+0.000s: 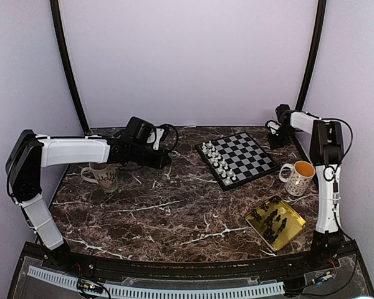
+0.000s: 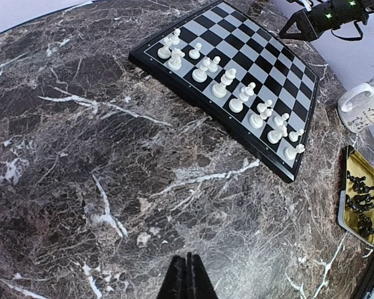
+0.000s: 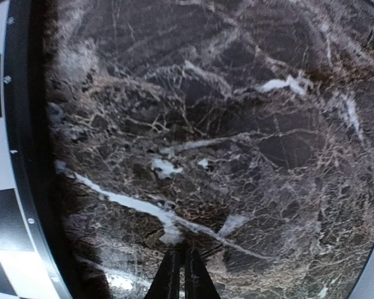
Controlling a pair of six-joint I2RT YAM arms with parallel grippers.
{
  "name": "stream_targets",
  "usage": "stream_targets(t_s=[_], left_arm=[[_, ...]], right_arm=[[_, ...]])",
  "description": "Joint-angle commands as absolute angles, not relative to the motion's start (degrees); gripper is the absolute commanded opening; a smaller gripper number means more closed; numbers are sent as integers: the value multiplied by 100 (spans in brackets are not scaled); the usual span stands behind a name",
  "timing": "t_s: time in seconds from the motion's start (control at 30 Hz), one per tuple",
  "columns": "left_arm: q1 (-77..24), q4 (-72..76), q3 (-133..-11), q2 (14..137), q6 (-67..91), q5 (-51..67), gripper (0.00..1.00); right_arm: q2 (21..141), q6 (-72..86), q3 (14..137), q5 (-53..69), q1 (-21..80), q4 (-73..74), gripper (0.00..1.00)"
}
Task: Set up the chess pieces on the board
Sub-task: Move the chessboard to the center of the board.
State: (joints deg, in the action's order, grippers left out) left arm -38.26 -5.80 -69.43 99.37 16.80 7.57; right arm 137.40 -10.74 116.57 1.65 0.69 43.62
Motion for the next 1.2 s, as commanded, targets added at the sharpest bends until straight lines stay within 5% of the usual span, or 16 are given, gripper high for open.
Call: stream_targets(t_s=[0.0,1.17], left_arm=[[-3855,-412,-7127,10035,1943,1018,0],[-2989,239,-7894,11868,2980,940,0]], right_arm=[[13994,-1273,12013,57,65,4888,5],[13615,-1515,11129,1510,1548,5242,2]])
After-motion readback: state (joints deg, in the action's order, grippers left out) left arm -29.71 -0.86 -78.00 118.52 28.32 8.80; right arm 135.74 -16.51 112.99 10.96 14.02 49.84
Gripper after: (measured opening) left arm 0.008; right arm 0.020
